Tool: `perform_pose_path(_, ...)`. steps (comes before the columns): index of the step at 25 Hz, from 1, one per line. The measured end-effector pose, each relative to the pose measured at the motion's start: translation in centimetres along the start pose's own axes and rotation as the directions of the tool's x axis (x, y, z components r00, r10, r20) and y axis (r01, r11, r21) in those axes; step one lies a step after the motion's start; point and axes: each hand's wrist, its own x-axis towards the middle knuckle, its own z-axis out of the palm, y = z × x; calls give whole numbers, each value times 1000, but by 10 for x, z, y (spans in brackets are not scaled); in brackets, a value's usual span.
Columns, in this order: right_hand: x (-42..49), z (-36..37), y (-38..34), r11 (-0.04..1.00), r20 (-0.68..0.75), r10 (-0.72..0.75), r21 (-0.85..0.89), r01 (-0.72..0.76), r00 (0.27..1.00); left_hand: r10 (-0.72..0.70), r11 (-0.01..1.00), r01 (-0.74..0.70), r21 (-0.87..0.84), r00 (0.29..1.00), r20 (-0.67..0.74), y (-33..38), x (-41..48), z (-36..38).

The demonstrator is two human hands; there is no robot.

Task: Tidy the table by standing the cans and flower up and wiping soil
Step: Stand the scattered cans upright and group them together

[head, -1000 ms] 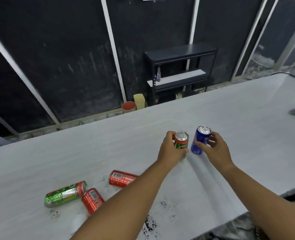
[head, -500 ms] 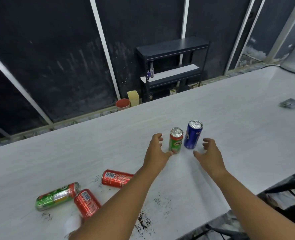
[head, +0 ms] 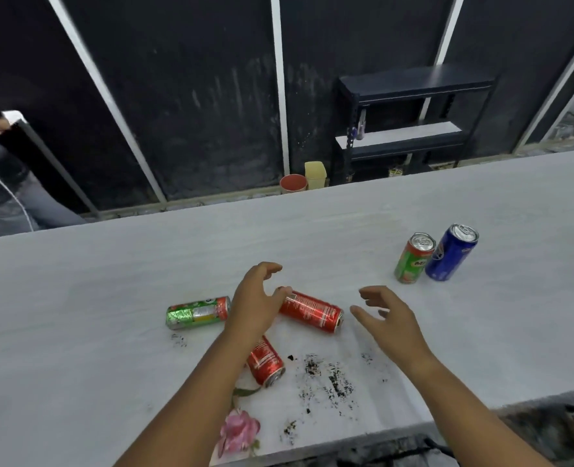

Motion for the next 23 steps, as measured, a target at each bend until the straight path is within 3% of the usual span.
perform_pose_path(3, 3, 22, -8, 997, 161, 0, -78, 13, 987, -15, 998, 14, 54, 1000, 19, -20, -20, -31)
perform_pose_path(7, 2, 40, -6, 982, 284, 0, -183, 54, 959, -24, 990, -7, 138, 975, 221, -48, -48, -62)
perform_pose_path(12, -1, 49, 1, 963, 193, -53, -248, 101, 980, 57, 947, -199, 252, 878, 476, -61, -58, -65)
perform_pose_path(23, -10, 50, 7, 992, 134, -65, -100, 79, 989, 59, 813, -430, 393, 733, 678, -48, -29, -57)
